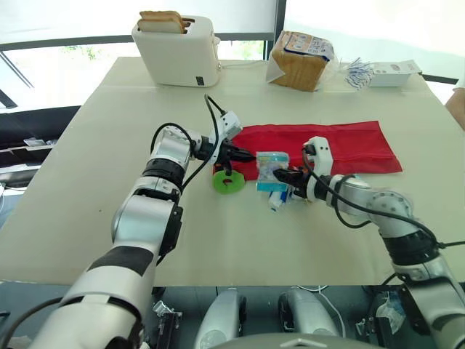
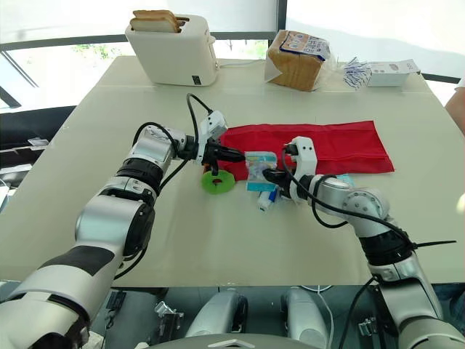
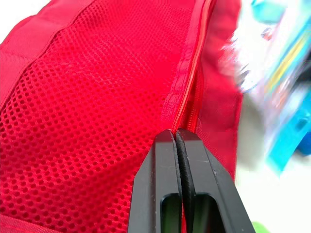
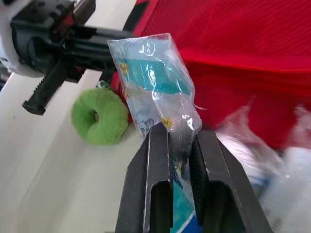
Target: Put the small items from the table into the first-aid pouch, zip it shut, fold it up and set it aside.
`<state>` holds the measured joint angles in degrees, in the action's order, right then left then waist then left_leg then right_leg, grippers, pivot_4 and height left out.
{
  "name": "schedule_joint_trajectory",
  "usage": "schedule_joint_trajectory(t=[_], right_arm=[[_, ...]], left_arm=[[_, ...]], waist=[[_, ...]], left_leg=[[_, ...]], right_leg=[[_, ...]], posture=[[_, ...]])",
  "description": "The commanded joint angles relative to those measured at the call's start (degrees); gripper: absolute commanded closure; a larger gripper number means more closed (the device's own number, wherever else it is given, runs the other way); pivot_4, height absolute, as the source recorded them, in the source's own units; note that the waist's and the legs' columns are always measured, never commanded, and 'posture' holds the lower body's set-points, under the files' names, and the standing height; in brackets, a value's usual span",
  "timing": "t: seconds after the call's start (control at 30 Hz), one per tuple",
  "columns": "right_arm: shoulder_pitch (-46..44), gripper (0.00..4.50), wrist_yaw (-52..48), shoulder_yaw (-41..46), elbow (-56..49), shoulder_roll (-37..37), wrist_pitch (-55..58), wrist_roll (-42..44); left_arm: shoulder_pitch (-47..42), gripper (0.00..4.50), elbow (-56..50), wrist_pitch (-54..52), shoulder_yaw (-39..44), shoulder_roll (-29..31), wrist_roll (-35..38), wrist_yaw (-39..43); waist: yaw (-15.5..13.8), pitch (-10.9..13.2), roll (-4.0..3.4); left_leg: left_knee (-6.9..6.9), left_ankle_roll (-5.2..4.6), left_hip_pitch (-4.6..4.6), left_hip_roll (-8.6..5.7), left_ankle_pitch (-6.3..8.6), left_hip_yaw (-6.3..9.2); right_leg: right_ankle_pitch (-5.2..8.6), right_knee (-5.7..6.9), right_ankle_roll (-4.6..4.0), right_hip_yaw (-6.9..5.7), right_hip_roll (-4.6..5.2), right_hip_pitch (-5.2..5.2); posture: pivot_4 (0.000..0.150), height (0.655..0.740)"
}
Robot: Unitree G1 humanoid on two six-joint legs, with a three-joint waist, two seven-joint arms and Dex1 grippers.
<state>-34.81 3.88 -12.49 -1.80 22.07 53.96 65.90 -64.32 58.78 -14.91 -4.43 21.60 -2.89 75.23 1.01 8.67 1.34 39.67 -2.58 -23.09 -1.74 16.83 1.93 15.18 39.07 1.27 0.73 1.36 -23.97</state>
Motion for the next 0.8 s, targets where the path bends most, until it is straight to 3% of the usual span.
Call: schedule_joint_trajectory(t=[0.03, 0.37, 0.8], right_arm=[[-2.6, 4.5, -3.8, -0.2, 3.8, -2.5, 3.2, -4.9], [-10.7, 4.5, -9.9, 3.6, 16.9, -11.0, 9.1, -13.8], [-20.1, 4.5, -17.5, 10.7, 31.0, -17.9, 10.4, -22.2]], left_arm=[[2.5, 4.5, -10.8, -6.5, 1.9, 1.4, 4.7, 1.6], [11.7, 4.5, -29.7, -17.5, 2.6, 4.9, 11.6, 0.4], [16.9, 4.5, -32.8, -16.7, 1.1, 7.3, 13.5, -2.0]], waist=[[0.2, 0.0, -0.01], [1.5, 0.0, -0.05], [3.0, -0.1, -0.13]], left_leg=[[-0.01, 0.0, 0.0, 0.0, 0.0, -0.01], [-0.01, 0.04, -0.01, -0.02, -0.02, -0.05], [-0.28, 0.14, 0.25, -0.01, -0.07, -0.16]], right_leg=[[0.0, 0.02, 0.0, 0.03, 0.0, -0.03], [0.0, 0.72, -0.01, 0.11, 0.02, -0.27], [0.0, 0.74, -0.02, 0.16, 0.03, -0.3]], posture=[[0.15, 0.74], [0.15, 0.74], [0.15, 0.74]])
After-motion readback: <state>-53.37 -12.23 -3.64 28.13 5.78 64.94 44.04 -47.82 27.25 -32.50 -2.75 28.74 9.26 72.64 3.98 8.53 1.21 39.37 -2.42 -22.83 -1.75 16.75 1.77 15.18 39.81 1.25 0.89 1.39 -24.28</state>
